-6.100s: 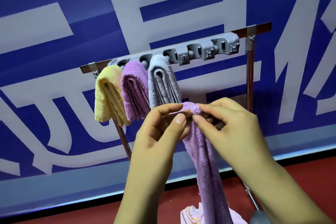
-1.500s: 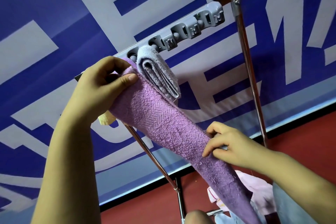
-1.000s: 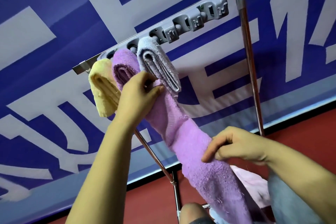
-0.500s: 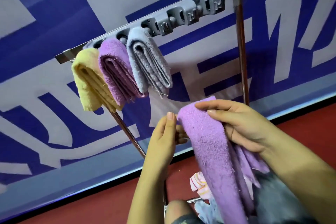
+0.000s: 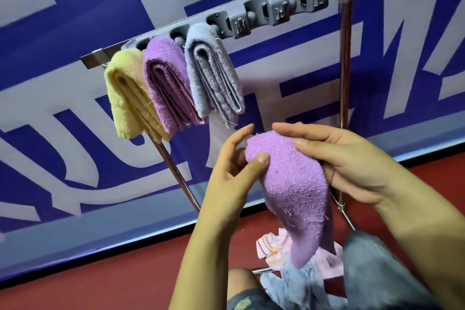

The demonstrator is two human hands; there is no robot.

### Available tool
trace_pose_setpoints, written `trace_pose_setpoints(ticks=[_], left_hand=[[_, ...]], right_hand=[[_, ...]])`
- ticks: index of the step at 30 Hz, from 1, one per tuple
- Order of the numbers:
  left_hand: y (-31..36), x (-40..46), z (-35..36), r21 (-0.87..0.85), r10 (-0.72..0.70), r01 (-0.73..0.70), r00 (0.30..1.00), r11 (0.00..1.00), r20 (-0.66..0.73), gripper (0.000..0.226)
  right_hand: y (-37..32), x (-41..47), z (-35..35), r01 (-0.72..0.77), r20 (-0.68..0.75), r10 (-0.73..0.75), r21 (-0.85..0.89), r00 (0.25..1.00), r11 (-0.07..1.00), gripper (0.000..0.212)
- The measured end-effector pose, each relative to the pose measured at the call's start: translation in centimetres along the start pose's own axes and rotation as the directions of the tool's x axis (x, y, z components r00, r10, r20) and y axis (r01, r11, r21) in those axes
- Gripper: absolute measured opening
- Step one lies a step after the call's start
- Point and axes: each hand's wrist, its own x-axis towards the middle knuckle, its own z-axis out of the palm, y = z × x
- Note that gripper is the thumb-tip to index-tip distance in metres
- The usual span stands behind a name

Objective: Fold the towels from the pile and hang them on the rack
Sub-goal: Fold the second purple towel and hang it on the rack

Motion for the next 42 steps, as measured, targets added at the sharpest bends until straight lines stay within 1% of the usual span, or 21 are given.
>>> trace_pose_setpoints(ticks=[2,4,6,8,10,13,15,16,19,22,25,27,28,30,32,35,36,37,39,41,42], left_hand=[[-0.1,0.1,-0.3,-0.045,-0.018,0.019,1.0,0.999,0.019,0.043],[0.1,0.1,-0.3,-0.083,-0.045,0.045,0.999,0.996,0.001,0.038],[0.4,0.3,-0.2,-0.129,-0.069,0.06,0.996,0.99,-0.062,0.031],[0.4,0.5,-0.1,-0.15,-0.081,0.059,0.986,0.987,-0.145,0.031],[0.5,0.6,0.4,-0.118,-0.074,0.048,0.971,0.992,-0.225,0.034],[0.6,0.3,1.5,-0.055,-0.042,0.026,0.95,0.998,-0.31,0.024],[0.7,0.0,1.8,0.019,0.004,0.002,0.954,1.0,-0.3,0.013],[0.7,-0.2,1.7,0.04,0.021,-0.011,0.963,0.999,-0.268,0.016],[0.1,-0.7,1.0,0.025,0.061,-0.059,0.995,0.998,-0.085,0.062],[-0.4,-1.4,0.8,-0.043,0.109,-0.106,0.991,0.993,0.081,0.091],[-0.2,-1.7,0.7,-0.091,0.11,-0.099,0.985,0.991,0.13,0.098],[0.2,-1.6,0.6,-0.066,0.112,-0.105,0.988,0.992,0.108,0.096],[0.5,-1.5,0.7,-0.039,0.121,-0.118,0.99,0.992,0.078,0.091],[1.1,-1.3,1.1,0.011,0.154,-0.154,0.988,0.988,0.013,0.08],[1.7,-0.9,1.4,0.063,0.194,-0.191,0.979,0.98,-0.058,0.071],[2.2,0.0,1.4,0.137,0.212,-0.19,0.964,0.972,-0.164,0.061],[2.3,0.2,1.4,0.159,0.21,-0.182,0.96,0.97,-0.186,0.059],[2.3,0.4,1.3,0.181,0.207,-0.172,0.957,0.968,-0.201,0.058],[2.4,0.7,1.2,0.219,0.198,-0.153,0.958,0.964,-0.206,0.059],[2.5,0.8,0.9,0.228,0.192,-0.148,0.964,0.962,-0.186,0.06],[2.5,0.8,0.6,0.212,0.179,-0.139,0.967,0.967,-0.179,0.06]], right_hand=[[0.0,-0.1,0.0,0.003,0.02,-0.002,-0.014,1.0,1.0,0.036],[-0.1,-0.3,0.0,0.019,0.012,-0.019,-0.054,1.0,0.998,0.035],[-0.2,-0.2,-0.1,0.047,-0.021,-0.052,-0.197,0.998,0.979,0.036],[-0.1,-0.2,0.0,0.07,-0.044,-0.093,-0.374,0.995,0.925,0.039],[0.0,-0.2,0.3,0.099,-0.066,-0.141,-0.433,0.988,0.896,0.038],[0.0,-0.3,0.7,0.135,-0.08,-0.174,-0.357,0.981,0.924,0.037],[-0.1,-0.4,0.8,0.125,-0.076,-0.149,-0.259,0.986,0.958,0.036],[-0.3,-0.3,0.9,0.119,-0.076,-0.135,-0.184,0.988,0.976,0.033],[-0.7,0.0,0.8,0.098,-0.064,-0.094,0.057,0.994,0.994,0.029],[-1.2,0.4,0.8,0.042,-0.057,-0.033,0.158,0.998,0.987,0.028],[-1.4,0.7,0.5,-0.009,-0.096,0.029,0.203,0.995,0.979,0.028],[-1.2,0.9,0.2,-0.025,-0.135,0.057,0.223,0.989,0.975,0.028],[-1.1,0.8,0.2,-0.03,-0.155,0.066,0.224,0.986,0.974,0.029],[-0.8,0.7,0.1,-0.035,-0.194,0.073,0.191,0.978,0.981,0.03],[-0.5,0.3,0.2,-0.039,-0.193,0.058,0.1,0.979,0.994,0.036],[0.3,-0.2,0.0,-0.002,-0.104,-0.013,-0.148,0.995,0.989,0.067],[0.4,-0.3,0.1,0.033,-0.075,-0.051,-0.229,0.996,0.973,0.068],[0.4,-0.4,0.1,0.078,-0.049,-0.096,-0.291,0.994,0.954,0.063],[0.2,-0.4,0.4,0.175,-0.022,-0.196,-0.358,0.98,0.917,0.049],[0.0,-0.3,0.7,0.253,-0.014,-0.277,-0.37,0.961,0.894,0.038],[0.0,-0.3,1.0,0.277,-0.01,-0.298,-0.345,0.954,0.897,0.035]])
